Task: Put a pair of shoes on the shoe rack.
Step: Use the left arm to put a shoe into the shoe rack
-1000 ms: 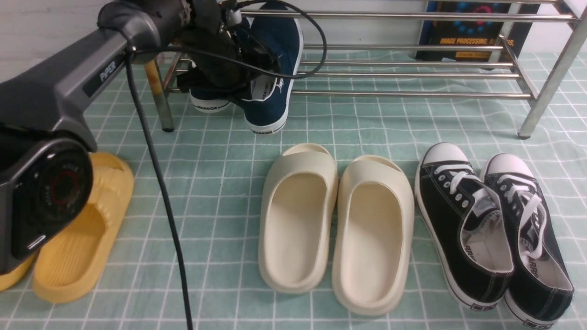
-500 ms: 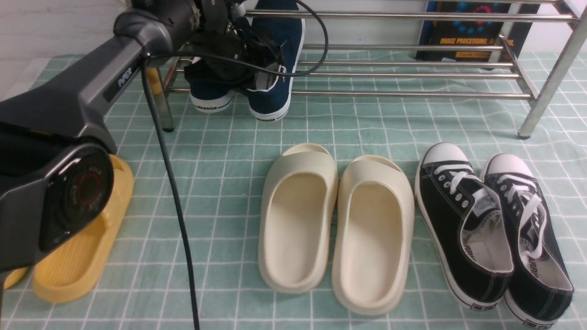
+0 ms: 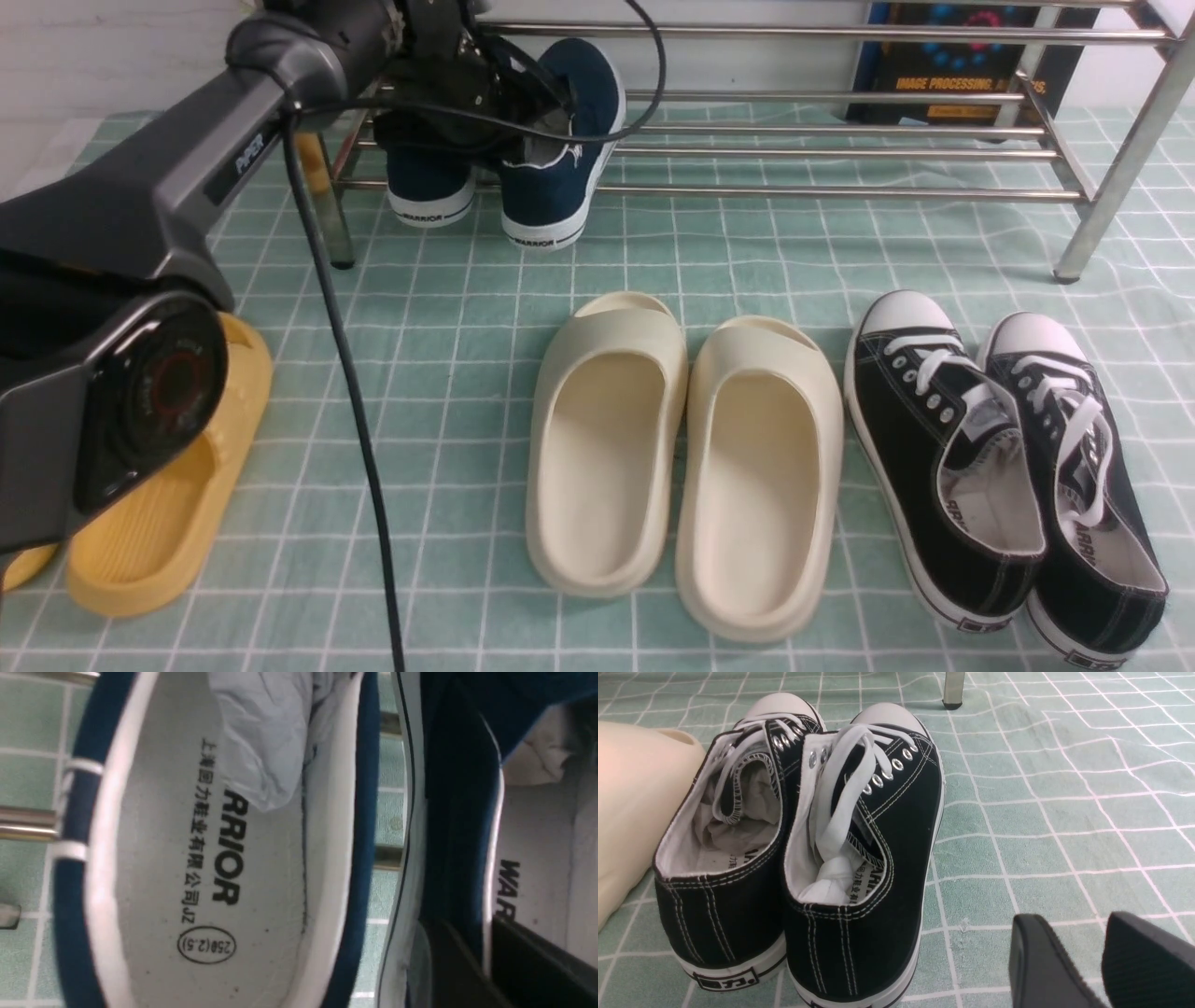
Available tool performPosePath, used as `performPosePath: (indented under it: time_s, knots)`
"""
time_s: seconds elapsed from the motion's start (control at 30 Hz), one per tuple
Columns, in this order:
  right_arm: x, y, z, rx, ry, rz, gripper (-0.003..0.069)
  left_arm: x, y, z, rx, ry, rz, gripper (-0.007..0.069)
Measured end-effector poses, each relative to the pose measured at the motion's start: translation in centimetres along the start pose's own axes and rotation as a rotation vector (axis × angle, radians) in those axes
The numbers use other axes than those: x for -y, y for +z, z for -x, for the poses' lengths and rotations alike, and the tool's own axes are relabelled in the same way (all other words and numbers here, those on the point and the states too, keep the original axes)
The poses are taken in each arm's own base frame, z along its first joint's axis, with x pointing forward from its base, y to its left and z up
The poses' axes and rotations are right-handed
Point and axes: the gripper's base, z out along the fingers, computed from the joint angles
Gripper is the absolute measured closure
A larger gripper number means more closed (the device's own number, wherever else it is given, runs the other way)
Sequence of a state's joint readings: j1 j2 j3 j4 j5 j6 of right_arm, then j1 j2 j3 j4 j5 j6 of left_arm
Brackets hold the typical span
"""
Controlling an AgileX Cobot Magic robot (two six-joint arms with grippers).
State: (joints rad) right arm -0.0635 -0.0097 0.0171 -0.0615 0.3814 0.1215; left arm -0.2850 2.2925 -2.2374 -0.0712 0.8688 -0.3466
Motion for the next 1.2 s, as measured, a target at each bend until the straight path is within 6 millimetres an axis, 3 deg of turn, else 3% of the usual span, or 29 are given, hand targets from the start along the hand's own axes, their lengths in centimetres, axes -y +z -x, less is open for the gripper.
performPosePath:
  time_s: [0.17, 0.27, 0.4, 0.47, 0.53, 0.67, 0.73, 0.8, 0.9, 1.07, 1.2]
  knots:
    - [0.0, 0.0, 0.0, 0.000, 0.000, 0.000, 0.0412, 0.1, -0.5, 0.2, 0.003, 0.001, -0.001, 0.0374]
    - [0.0, 0.0, 0.0, 0.000, 0.000, 0.000, 0.0412, 0.2, -1.8, 0.5, 0.004, 0.009, 0.006, 0.0379]
    - [0.0, 0.0, 0.0, 0.000, 0.000, 0.000, 0.0412, 0.4, -4.5, 1.1, 0.014, 0.034, 0.034, 0.0422]
    - [0.0, 0.0, 0.0, 0.000, 0.000, 0.000, 0.0412, 0.4, -7.2, 1.5, 0.015, 0.054, 0.061, 0.0477]
    - [0.0, 0.0, 0.0, 0.000, 0.000, 0.000, 0.0412, 0.6, -8.6, 1.5, -0.005, 0.073, 0.076, 0.0515]
    - [0.0, 0.0, 0.0, 0.000, 0.000, 0.000, 0.0412, 2.2, -10.1, -0.1, -0.114, 0.168, 0.083, 0.0609]
    - [0.0, 0.0, 0.0, 0.000, 0.000, 0.000, 0.0412, 3.0, -9.7, -0.9, -0.154, 0.200, 0.071, 0.0632]
    - [0.0, 0.0, 0.0, 0.000, 0.000, 0.000, 0.0412, 4.7, -7.7, -3.3, -0.223, 0.257, 0.046, 0.0638]
    - [0.0, 0.0, 0.0, 0.000, 0.000, 0.000, 0.0412, 5.7, -4.9, -5.0, -0.245, 0.280, 0.028, 0.0638]
    - [0.0, 0.0, 0.0, 0.000, 0.000, 0.000, 0.0412, 5.0, -1.5, -5.5, -0.209, 0.275, 0.063, 0.0638]
    - [0.0, 0.0, 0.0, 0.000, 0.000, 0.000, 0.0412, 4.4, -0.8, -4.9, -0.147, 0.231, 0.086, 0.0638]
